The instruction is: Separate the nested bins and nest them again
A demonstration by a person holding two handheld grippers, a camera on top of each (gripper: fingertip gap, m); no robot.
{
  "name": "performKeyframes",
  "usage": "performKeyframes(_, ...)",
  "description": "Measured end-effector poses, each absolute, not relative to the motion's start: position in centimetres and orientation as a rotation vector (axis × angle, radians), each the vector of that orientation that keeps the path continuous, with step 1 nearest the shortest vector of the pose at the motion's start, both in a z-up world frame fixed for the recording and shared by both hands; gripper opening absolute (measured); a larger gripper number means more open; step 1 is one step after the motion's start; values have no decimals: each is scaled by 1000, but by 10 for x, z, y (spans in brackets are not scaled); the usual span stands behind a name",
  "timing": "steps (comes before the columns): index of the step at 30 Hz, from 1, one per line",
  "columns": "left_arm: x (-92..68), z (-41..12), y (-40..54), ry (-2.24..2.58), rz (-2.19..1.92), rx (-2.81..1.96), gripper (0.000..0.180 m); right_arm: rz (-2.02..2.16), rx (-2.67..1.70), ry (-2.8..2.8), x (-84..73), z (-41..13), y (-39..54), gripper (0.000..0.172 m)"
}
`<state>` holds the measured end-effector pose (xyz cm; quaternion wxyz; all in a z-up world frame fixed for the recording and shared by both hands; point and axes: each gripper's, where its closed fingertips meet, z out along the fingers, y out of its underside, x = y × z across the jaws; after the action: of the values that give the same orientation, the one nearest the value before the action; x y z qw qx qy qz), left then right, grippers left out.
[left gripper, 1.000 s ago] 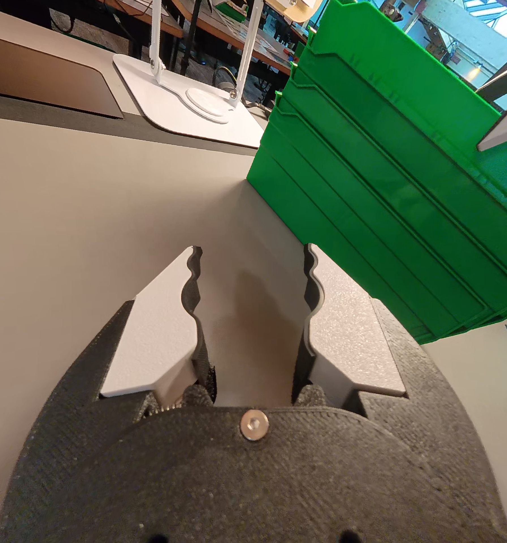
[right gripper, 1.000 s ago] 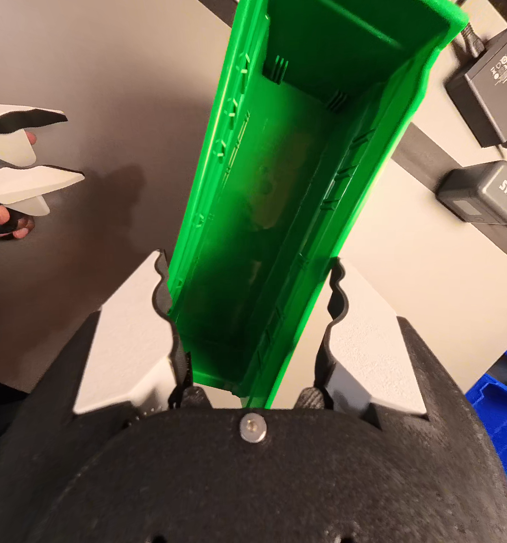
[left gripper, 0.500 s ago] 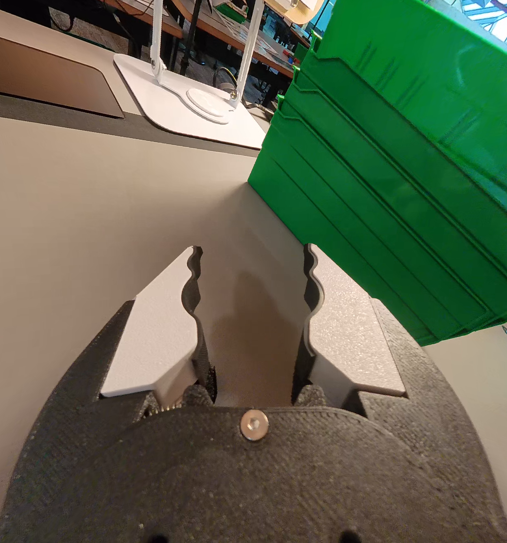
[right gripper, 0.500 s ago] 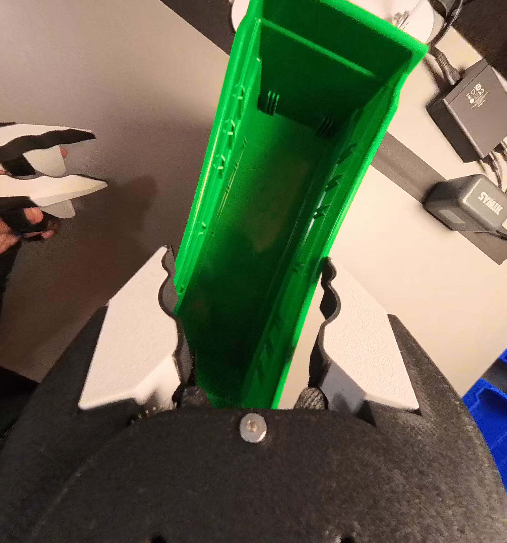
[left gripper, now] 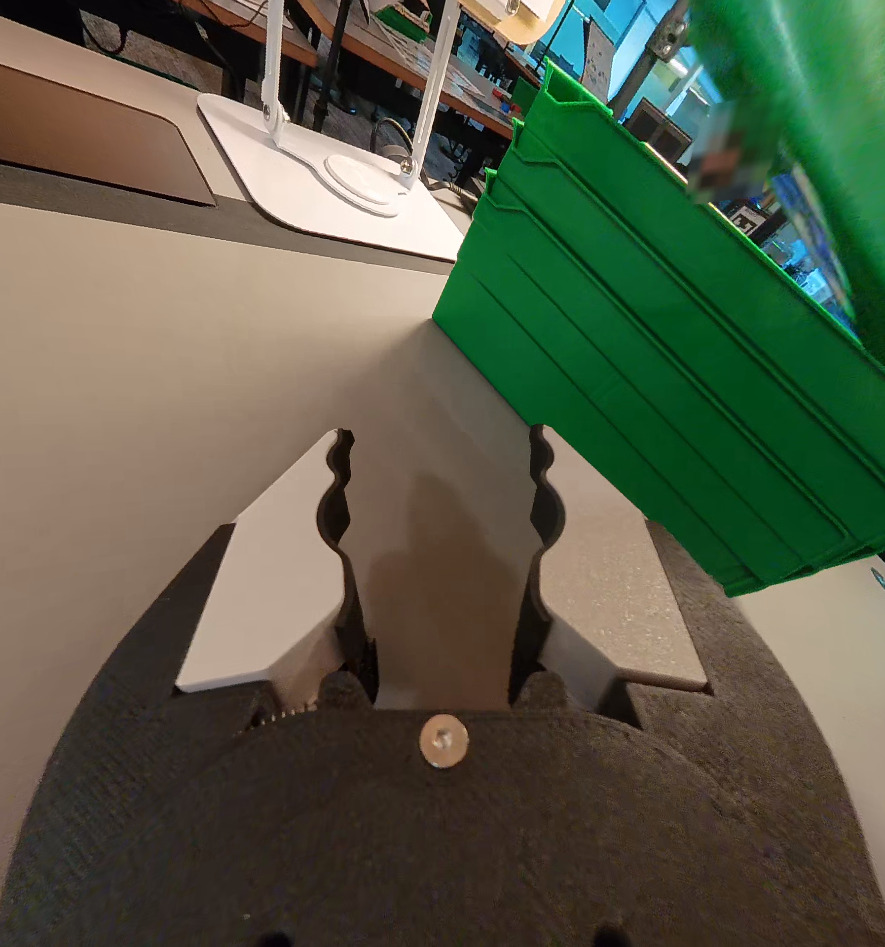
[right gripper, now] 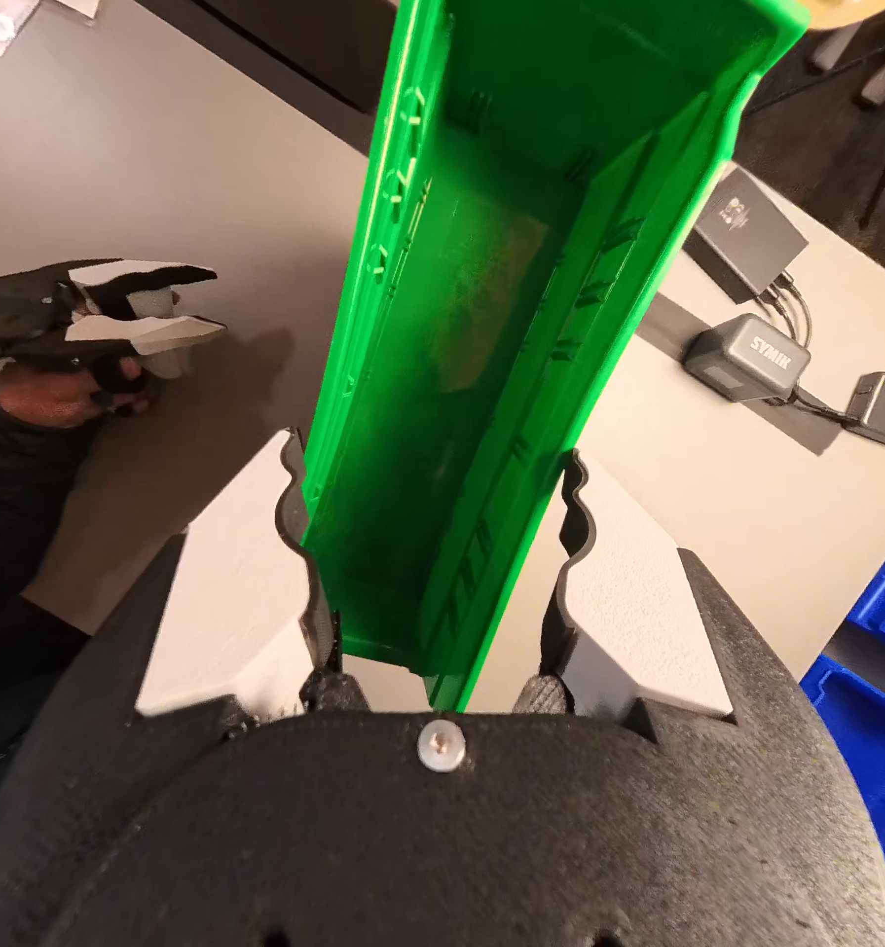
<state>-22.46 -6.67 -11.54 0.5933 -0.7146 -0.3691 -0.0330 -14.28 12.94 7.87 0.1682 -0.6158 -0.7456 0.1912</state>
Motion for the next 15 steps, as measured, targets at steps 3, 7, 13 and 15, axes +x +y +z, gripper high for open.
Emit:
performKeyframes(3, -225, -115, -67, -859, -78, -1659, 71, 611, -1728, -2082, -131, 96, 141, 103)
performKeyframes(7, -225, -115, -67, -860, -81, -1657, 71, 656, -1714, -2015, -109, 114, 165, 104)
performKeyframes(13, -225, -115, -67, -859, -79, -1657, 71, 585, -1804, -1896, -64, 90, 228, 104)
performKeyframes(15, -225, -115, -67, -857, -77, -1656, 71, 545, -1863, -1859, -49, 63, 252, 104)
